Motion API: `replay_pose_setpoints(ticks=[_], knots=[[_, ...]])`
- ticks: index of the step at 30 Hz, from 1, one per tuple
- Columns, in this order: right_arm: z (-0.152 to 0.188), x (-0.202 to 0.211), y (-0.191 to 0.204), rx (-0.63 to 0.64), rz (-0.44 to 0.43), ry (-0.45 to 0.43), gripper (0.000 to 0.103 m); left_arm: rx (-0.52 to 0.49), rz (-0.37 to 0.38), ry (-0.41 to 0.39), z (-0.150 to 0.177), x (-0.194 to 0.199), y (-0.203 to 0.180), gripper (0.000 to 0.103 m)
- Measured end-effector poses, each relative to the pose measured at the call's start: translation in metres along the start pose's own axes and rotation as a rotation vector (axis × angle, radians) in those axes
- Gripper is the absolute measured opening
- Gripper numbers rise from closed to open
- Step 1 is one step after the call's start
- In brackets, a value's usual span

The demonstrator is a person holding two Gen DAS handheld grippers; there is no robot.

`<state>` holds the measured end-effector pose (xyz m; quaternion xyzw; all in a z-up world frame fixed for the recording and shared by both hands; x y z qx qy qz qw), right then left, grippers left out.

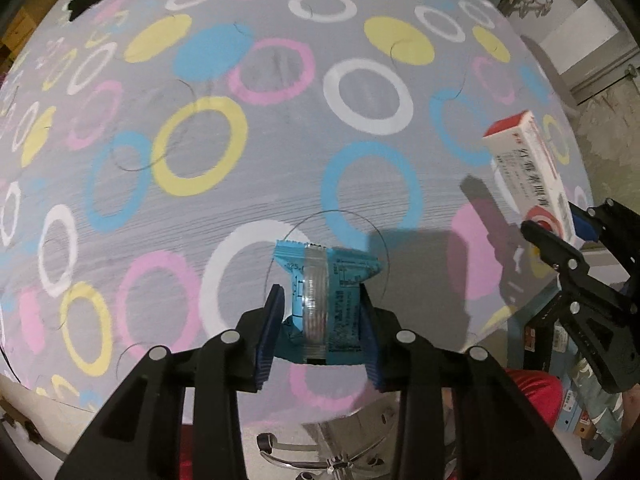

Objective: Collect trash
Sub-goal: 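Carry the blue wrapper and white box down toward the white bag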

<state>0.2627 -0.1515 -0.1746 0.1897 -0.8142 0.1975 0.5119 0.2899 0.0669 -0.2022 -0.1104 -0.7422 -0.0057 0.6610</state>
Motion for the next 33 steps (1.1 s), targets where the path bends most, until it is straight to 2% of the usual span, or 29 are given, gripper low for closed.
replay_pose_setpoints(ticks=[3, 5, 13, 22, 33], knots=[[0.003, 0.025, 0.004, -0.012, 0.036, -0.029, 0.024, -0.008, -0.016, -0.031, 0.009, 0.020, -0.004, 0.035], [0.005, 0.042, 0.008, -0.033, 0.037, -0.044, 0.024, -0.008, -0.020, -0.044, 0.012, 0.035, -0.023, 0.035], [0.021, 0.101, 0.034, -0.078, 0.052, -0.093, 0.024, -0.022, -0.037, -0.090, 0.054, 0.078, -0.034, 0.035], [0.035, 0.142, 0.073, -0.060, 0.050, -0.134, 0.024, -0.054, -0.046, -0.111, 0.109, 0.097, -0.043, 0.035], [0.052, 0.174, 0.117, -0.023, 0.039, -0.160, 0.024, -0.067, -0.044, -0.125, 0.159, 0.107, -0.054, 0.035]])
Point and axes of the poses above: each gripper's, at about its wrist camera, not at the fingertips, and x roughly against the way its jaws point, y to its left, z to its underside, the point moved 1 cm from there along -x, roughly the way its jaws point
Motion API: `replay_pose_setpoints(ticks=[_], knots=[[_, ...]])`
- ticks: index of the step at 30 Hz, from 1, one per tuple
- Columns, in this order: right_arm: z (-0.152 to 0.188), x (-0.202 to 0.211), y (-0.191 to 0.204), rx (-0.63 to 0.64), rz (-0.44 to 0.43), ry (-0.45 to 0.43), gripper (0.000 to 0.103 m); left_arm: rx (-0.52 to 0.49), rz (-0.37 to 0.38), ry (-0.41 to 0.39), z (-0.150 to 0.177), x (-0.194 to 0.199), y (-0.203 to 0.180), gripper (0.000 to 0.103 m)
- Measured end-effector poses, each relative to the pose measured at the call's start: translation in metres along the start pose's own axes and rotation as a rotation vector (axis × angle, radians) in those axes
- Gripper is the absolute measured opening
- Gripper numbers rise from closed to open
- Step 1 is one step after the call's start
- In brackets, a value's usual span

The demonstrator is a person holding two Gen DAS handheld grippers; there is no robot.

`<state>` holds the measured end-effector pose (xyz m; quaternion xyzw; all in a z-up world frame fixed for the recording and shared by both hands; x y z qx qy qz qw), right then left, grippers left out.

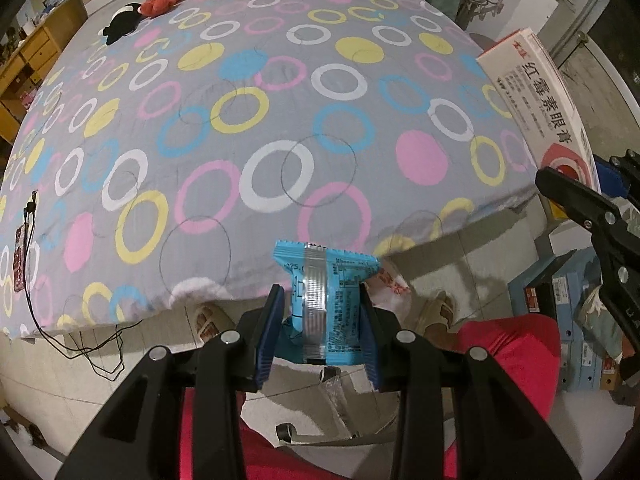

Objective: Collect trash
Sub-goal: 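Carry the blue wrapper and white box down toward the white bag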

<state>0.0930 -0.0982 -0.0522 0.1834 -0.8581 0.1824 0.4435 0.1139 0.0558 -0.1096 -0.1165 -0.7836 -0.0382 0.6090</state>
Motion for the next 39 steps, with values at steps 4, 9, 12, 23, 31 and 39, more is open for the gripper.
replay_pose_setpoints(ticks=[4, 9, 12, 23, 31, 39], knots=[[0.007, 0.013, 0.012, 0.008, 0.002, -0.011, 0.024, -0.010, -0.010, -0.012, 0.015, 0.007, -0.006, 0.035], [0.018, 0.024, 0.024, 0.011, 0.002, -0.017, 0.024, -0.020, -0.018, -0.024, 0.032, 0.011, -0.012, 0.035], [0.026, 0.029, 0.031, 0.004, -0.002, -0.017, 0.024, -0.027, -0.019, -0.020, 0.043, 0.009, -0.016, 0.035], [0.067, 0.029, 0.047, -0.023, -0.011, 0.007, 0.024, -0.074, 0.003, -0.012, 0.072, -0.005, -0.041, 0.035], [0.090, 0.027, 0.051, -0.040, -0.022, 0.021, 0.024, -0.081, 0.027, 0.010, 0.080, -0.021, -0.050, 0.035], [0.107, 0.011, 0.054, -0.068, -0.041, 0.044, 0.024, -0.093, 0.051, 0.043, 0.087, -0.046, -0.060, 0.035]])
Point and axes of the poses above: each gripper's, at about its wrist camera, not at the fingertips, and x roughly against the way its jaws point, y to its left, z to its underside, the point moved 1 cm from there along -x, roughly the way its jaws point
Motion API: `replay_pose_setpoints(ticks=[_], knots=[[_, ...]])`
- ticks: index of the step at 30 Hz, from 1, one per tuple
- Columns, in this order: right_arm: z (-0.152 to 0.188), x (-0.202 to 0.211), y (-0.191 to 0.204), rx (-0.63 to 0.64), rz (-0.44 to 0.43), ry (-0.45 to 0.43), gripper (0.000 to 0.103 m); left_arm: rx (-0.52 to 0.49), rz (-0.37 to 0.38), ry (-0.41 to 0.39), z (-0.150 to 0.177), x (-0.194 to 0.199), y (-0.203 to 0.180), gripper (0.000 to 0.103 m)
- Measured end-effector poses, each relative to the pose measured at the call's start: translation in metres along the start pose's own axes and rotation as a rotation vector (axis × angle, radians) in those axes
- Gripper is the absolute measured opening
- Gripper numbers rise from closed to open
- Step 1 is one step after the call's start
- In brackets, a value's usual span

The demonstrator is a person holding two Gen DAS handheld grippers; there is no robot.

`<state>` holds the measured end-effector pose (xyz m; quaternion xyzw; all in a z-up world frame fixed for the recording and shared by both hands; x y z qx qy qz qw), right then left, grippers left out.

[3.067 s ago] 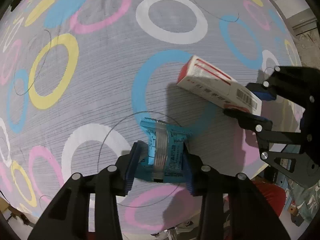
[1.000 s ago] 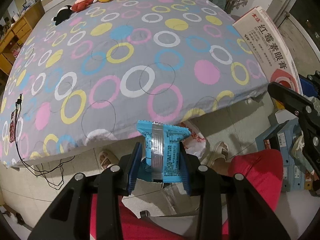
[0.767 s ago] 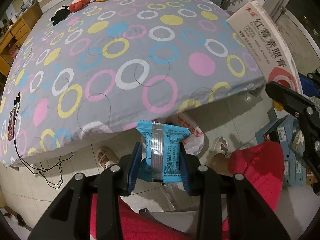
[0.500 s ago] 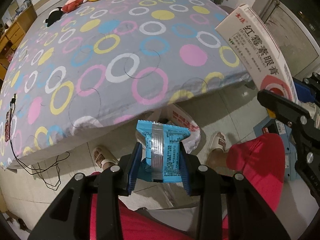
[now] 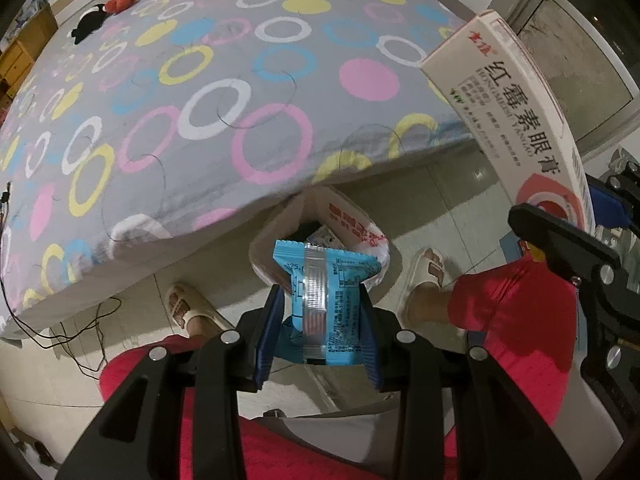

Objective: Collect trash
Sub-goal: 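Carry the blue wrapper and white box down toward the white bag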

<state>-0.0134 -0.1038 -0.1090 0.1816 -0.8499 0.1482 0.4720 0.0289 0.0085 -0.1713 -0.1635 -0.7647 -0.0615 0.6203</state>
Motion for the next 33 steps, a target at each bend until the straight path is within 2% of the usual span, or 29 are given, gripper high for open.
replay_pose_setpoints(ticks=[20, 33], knots=[[0.027, -0.071, -0.011, -0.087, -0.058, 0.106, 0.024, -0.050, 0.012, 0.095, 0.005, -0.076, -0.010, 0.035], [0.047, -0.131, -0.021, -0.157, -0.101, 0.188, 0.024, -0.004, 0.001, 0.171, 0.007, -0.132, 0.001, 0.035]])
Point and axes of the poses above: each gripper's, at about its wrist camera, not at the fingertips, and x roughly against the way its jaws point, y to its left, z to its underside, the point moved 1 cm from there along -x, roughly the way its jaws point
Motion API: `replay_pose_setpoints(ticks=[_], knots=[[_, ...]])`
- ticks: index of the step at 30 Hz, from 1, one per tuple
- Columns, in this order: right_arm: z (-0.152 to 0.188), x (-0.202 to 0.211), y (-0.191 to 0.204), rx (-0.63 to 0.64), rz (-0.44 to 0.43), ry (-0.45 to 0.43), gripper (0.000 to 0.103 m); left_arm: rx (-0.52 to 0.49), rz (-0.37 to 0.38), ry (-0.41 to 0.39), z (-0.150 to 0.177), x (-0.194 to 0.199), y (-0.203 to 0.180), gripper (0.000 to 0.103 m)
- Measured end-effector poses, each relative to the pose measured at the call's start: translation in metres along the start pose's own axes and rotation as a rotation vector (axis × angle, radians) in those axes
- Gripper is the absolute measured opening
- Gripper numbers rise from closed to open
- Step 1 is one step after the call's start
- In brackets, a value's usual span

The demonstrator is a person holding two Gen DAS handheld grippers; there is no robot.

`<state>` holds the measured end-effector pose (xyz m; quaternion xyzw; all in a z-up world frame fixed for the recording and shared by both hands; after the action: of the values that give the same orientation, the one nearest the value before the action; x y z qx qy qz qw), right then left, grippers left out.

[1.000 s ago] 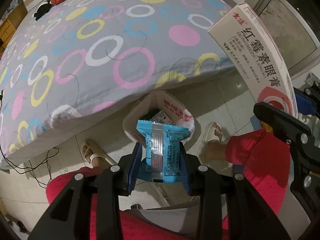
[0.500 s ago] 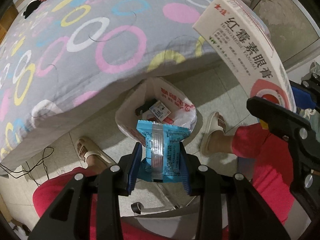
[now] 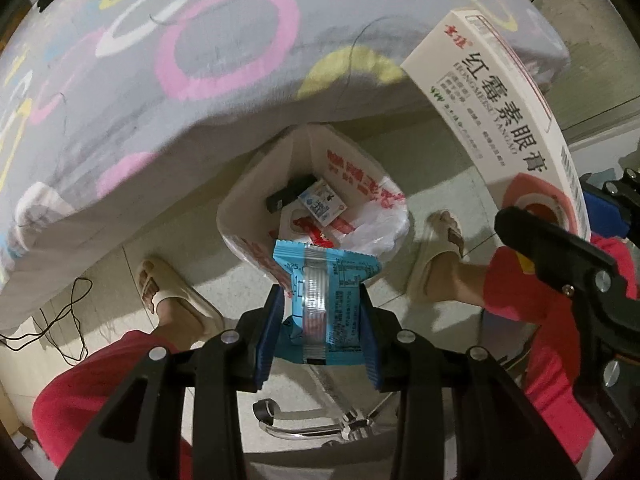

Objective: Collect trash
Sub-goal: 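Carry the blue wrapper and white box down toward the white bag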

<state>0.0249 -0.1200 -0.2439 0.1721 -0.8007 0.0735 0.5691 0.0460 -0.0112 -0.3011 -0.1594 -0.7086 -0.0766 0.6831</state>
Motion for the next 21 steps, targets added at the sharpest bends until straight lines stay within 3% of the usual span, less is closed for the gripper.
replay_pose_setpoints(ticks=[21], knots=[[0.011, -0.109, -0.023, -0.084, -0.041, 0.131, 0.024, 0.014, -0.013, 0.105, -0.018, -0.097, 0.001, 0.036]])
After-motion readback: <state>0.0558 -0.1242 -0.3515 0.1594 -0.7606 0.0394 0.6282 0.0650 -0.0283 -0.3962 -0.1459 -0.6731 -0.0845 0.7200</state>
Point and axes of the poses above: each gripper's, at about its wrist camera, not at the fingertips, and x roughly against the way its jaws point, y to its left, z to its underside, the point moved 1 cm from there along -x, roughly the way its jaws point
